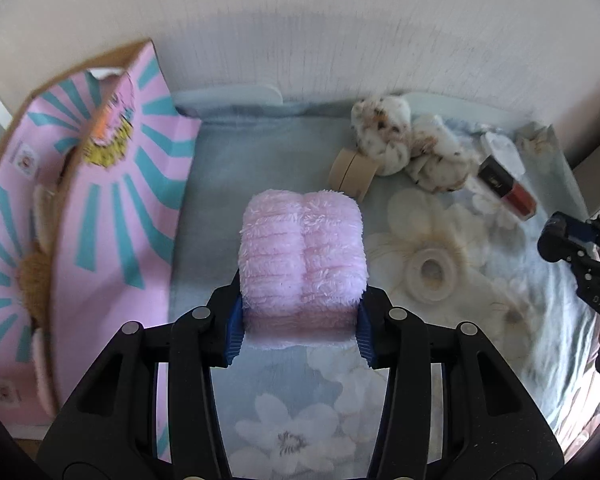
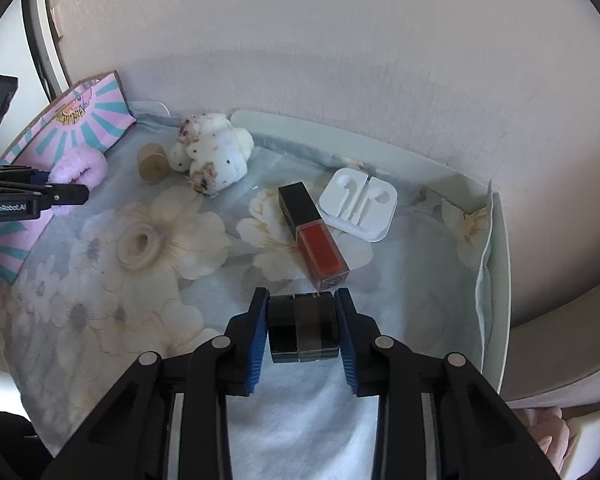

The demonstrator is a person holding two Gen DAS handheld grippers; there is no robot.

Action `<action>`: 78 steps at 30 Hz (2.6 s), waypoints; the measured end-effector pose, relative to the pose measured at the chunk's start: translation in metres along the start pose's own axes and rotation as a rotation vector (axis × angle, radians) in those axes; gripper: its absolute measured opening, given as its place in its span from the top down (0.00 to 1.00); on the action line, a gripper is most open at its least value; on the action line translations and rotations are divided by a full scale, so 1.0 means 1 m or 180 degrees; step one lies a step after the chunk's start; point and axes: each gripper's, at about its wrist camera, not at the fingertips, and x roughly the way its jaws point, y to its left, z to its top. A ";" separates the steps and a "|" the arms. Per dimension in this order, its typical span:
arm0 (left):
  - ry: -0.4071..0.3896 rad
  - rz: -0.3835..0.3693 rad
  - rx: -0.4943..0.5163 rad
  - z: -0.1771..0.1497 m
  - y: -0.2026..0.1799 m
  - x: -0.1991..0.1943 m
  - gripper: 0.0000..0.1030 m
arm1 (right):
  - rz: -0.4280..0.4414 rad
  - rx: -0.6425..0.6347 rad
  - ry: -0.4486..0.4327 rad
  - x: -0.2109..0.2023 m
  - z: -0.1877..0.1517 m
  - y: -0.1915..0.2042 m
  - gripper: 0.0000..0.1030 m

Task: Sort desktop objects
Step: 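Grasp the pink hair tie with left tool while right tool grasps the black cap, then lift both items and carry them toward the cardboard box, then lower both items into the box and open both tools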

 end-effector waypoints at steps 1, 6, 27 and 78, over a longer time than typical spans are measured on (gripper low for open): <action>-0.0003 -0.0012 -0.0007 0.000 -0.002 -0.005 0.60 | -0.0003 0.0029 -0.0003 -0.003 0.000 0.000 0.72; 0.0002 -0.0116 0.0040 0.004 -0.003 -0.036 0.60 | -0.0028 0.0135 0.0028 -0.015 0.005 0.004 0.72; -0.0366 -0.0338 -0.0050 0.029 0.058 -0.127 0.60 | -0.0033 0.0026 -0.0087 -0.068 0.100 0.056 0.73; 0.0055 0.0180 -0.0952 -0.047 0.198 -0.068 0.60 | 0.0749 -0.1351 0.0442 0.031 0.173 0.349 0.73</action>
